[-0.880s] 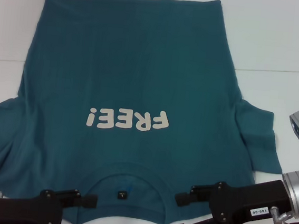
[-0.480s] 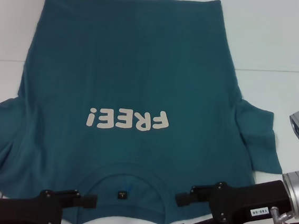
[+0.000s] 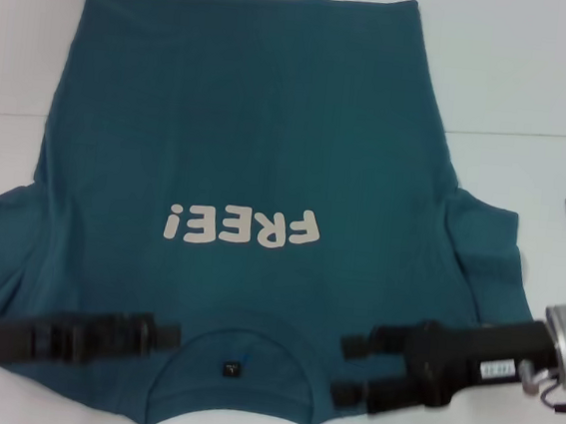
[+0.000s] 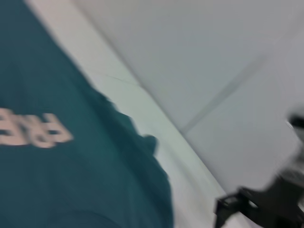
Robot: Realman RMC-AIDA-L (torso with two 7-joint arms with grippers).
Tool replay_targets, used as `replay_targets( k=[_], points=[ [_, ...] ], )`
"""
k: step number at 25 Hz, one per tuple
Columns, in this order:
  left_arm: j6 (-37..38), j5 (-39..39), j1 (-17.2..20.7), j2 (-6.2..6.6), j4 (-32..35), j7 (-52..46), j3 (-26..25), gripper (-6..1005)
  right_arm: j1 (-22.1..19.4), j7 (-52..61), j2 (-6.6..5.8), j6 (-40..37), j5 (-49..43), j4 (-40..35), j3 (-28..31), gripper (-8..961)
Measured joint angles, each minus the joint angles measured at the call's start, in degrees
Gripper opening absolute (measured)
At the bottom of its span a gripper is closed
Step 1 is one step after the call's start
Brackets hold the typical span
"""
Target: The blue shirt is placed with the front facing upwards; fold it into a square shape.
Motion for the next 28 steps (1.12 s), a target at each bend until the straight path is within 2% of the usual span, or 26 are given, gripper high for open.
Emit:
replay_targets(
  k=[2,3,7,12,22,28],
  points=[
    [-1.07,-0.07,-0.43,0.29,-0.01,-3.56,-0.69,919,0.17,3.72,-0.39,1.05,1.04,-0.17,1.27,917],
    [-3.32,-0.26,-1.14,0.56,-0.03,-9.82,-2.30,919,0.24,6.10,-0.68,1.88,1.58,-0.20,1.88,917],
    [-8.98,-1.32,-1.87,0.92,-0.05,-19.83,-4.02,919,0.54,13.74,-1.77,5.34,2.37,-0.27,2.56,916],
    [-14.84,-3.11,-2.88,1.83,-0.52,-25.95,-4.60,919,1.28,19.54,-2.61,8.73,2.43,-0.30,2.63,915],
    [-25.40,-3.11,-2.85,3.16,-1.32,-29.22,-9.72,920,1.99,19.73,-2.59,8.91,2.59,0.00,2.69,912],
    [-29.31,1.72,-2.60,3.66,-0.64,-32.57,-10.34,919,2.38,19.84,-2.61,8.96,2.59,0.06,2.71,910]
  ],
)
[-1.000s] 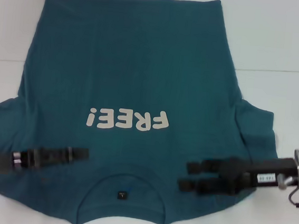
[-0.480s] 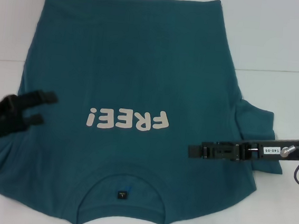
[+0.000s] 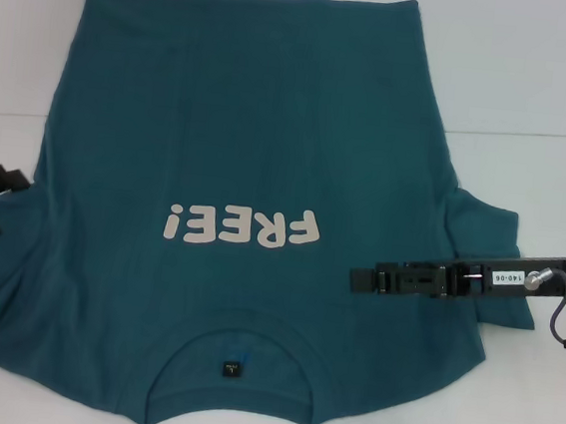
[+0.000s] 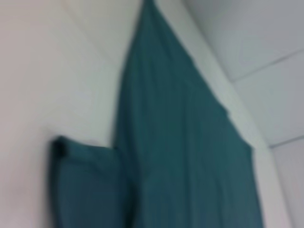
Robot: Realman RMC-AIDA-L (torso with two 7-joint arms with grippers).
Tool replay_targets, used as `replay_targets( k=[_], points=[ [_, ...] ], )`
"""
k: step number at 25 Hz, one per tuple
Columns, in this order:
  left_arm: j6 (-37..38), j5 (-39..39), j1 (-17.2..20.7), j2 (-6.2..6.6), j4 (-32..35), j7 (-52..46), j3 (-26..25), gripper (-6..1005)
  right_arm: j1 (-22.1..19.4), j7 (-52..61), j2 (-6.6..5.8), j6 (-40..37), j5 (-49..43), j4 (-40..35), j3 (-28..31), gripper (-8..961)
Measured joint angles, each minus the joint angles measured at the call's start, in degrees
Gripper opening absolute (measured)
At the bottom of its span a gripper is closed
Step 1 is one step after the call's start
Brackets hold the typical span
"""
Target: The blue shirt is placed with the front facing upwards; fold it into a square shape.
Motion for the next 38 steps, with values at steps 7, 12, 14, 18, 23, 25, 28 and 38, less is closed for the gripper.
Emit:
replay_targets(
  k=[7,12,14,18,23,25,28,38],
  points=[
    [-3.75,3.44,0.02,0.07,0.46,-1.14,-0.05,920,0.07,0.03,0.00,0.06,-0.02,0.18,0.01,909],
    [-5.40,5.67,-0.03,0.14,0.49,-1.57,-0.05,920,0.07,0.05,0.00,0.14,-0.04,0.17,0.01,907],
    [-5.96,5.73,0.15,0.15,0.50,-1.50,-0.05,920,0.08,0.06,0.00,0.15,-0.06,0.17,0.01,907],
    [-6.92,7.06,0.29,0.15,0.45,-1.21,-0.01,920,0.15,0.07,0.00,0.19,-0.09,0.17,0.01,906],
    [-8.32,9.36,-0.02,0.14,0.04,-1.17,0.63,919,0.13,0.07,0.00,0.60,-0.10,0.17,0.01,904],
    [-8.49,9.52,-0.06,0.07,-0.03,-1.14,0.95,919,0.05,0.07,0.00,0.73,-0.10,0.17,0.01,904],
    [-8.58,9.54,-0.06,0.00,-0.15,-1.05,1.24,919,0.00,0.07,0.00,0.76,-0.10,0.17,0.01,903],
    [-9.74,9.59,-0.98,0.02,-3.04,0.58,1.41,919,-0.17,0.07,-0.06,0.76,-0.10,0.17,0.01,900]
  ],
)
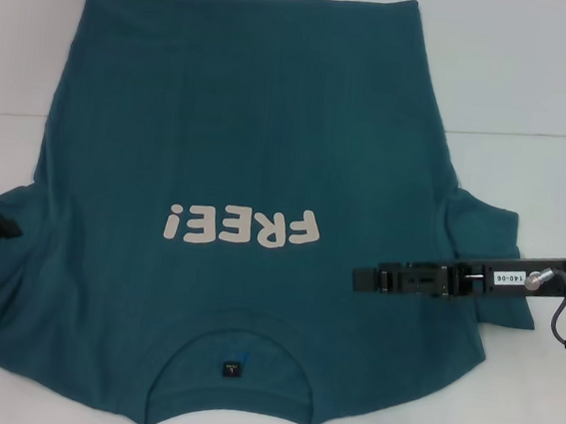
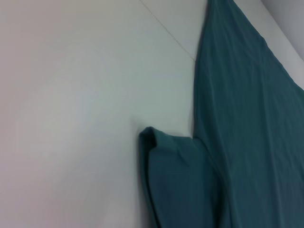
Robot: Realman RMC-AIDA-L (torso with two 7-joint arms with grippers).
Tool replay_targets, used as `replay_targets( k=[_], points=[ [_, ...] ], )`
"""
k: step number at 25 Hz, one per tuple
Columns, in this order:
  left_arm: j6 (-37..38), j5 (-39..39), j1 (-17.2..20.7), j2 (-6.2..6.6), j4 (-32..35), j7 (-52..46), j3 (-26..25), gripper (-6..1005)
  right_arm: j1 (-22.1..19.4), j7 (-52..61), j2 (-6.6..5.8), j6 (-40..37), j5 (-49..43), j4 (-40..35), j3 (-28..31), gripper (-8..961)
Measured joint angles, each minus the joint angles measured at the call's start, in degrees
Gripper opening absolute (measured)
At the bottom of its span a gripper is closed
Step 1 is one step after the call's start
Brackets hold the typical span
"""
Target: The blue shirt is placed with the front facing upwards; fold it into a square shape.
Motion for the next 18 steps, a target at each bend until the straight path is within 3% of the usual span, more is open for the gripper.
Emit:
replay_targets(
  k=[18],
  points=[
    [0.90,0.02,-2.61,0.75,-0.85,-2.61,1.38,886,-0.22,-0.48,-0.11,-0.17,0.10,-0.17,0.26,895]
  ],
)
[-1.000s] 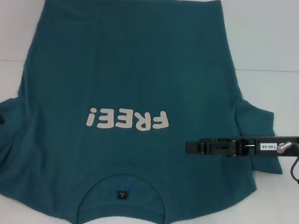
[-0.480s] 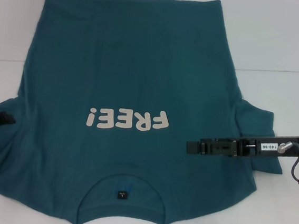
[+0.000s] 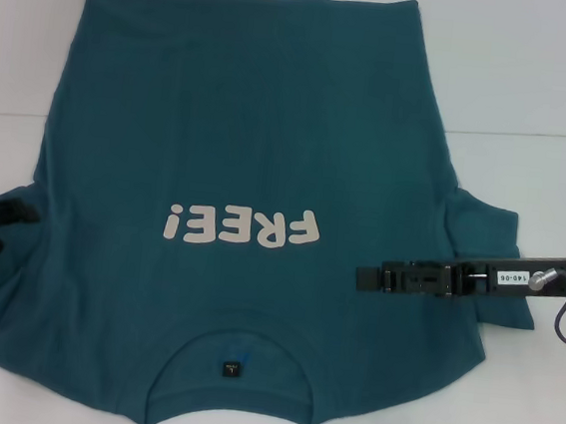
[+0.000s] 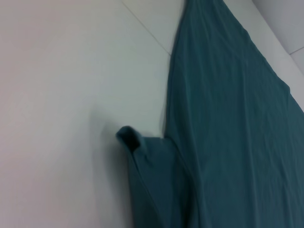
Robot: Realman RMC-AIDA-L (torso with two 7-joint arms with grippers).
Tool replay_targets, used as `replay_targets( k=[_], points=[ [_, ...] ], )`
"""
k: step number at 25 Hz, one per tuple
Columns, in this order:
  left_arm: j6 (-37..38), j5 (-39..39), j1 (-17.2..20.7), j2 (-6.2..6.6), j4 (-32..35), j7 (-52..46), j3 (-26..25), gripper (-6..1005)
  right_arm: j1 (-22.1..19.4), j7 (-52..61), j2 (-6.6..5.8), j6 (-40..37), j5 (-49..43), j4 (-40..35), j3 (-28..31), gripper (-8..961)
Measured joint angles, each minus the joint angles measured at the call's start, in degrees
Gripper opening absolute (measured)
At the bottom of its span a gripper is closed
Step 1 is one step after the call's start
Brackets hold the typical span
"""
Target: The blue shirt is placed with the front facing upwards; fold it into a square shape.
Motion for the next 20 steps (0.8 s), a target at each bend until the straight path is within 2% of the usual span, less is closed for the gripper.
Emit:
replay_targets(
  k=[14,20],
  points=[
    [-2.16,6.29,-1.23,0.06,1.44,-2.78,2.87,455,-0.05,0.23,-0.44,-0.27,0.00,-0.01,0.14,891],
    [-2.18,6.41,-1.22,0.01,1.86,-2.81,2.97,204,-0.09,0.12,-0.44,-0.27,0.00,0.07,0.60,890]
  ],
)
